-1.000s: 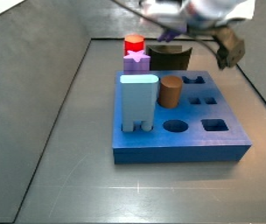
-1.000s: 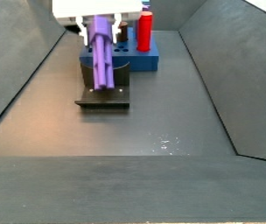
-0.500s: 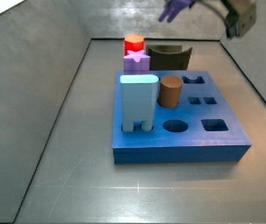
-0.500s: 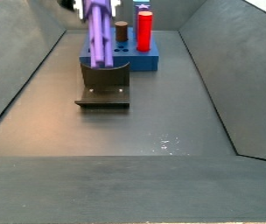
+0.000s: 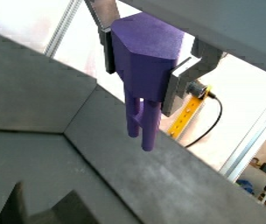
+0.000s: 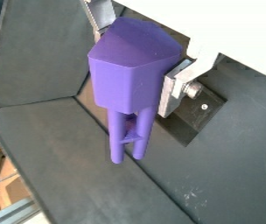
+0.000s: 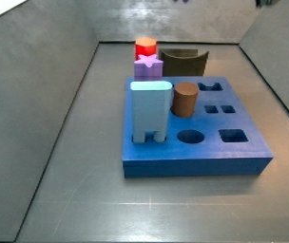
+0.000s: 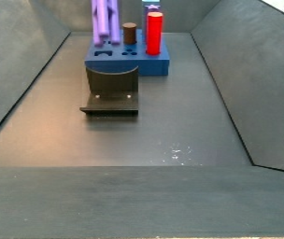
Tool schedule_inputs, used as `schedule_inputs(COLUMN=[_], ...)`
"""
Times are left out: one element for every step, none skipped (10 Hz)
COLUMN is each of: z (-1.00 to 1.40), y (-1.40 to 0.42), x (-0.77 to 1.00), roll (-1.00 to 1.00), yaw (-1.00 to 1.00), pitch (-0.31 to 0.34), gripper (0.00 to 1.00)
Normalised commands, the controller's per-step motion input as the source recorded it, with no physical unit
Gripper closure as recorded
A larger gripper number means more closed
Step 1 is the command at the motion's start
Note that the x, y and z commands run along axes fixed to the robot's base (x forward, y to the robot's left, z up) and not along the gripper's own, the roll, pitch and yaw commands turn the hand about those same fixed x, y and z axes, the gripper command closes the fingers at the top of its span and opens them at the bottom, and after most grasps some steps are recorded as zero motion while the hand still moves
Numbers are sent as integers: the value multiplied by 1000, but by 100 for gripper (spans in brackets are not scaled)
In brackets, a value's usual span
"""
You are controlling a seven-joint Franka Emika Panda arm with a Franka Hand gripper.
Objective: Pick up the 3 prong object. Move up. Place the 3 prong object on the fixture. Regrasp the 3 prong object. Move to above the board. Insert the 3 prong object.
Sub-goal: Move to above the board.
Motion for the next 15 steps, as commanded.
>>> schedule_inputs(z=[995, 719, 608, 443, 223, 168, 171, 190, 175, 188, 190, 192, 173, 104, 40], y=[42, 22, 15, 5, 2, -1000, -1000, -1000, -1000, -1000, -1000, -1000, -860, -492, -171], x=[-73, -49, -42, -32, -17, -550, -550, -592, -602, -631, -656, -696, -655, -440, -241], roll=[-60, -68, -65, -61, -62, -1000, -1000, -1000, -1000, -1000, -1000, -1000, -1000, -1000, -1000], yaw=[10, 7, 7, 8, 8, -60, -59, -59, -63, -74, -80, -85, -89, -92, -87], pitch=[32, 32, 37, 47, 66, -34, -40, -56, -61, -72, -75, -78, -87, -95, -105], gripper=[100, 100, 100, 100, 100, 100, 100, 100, 100, 100, 100, 100, 100, 100, 100])
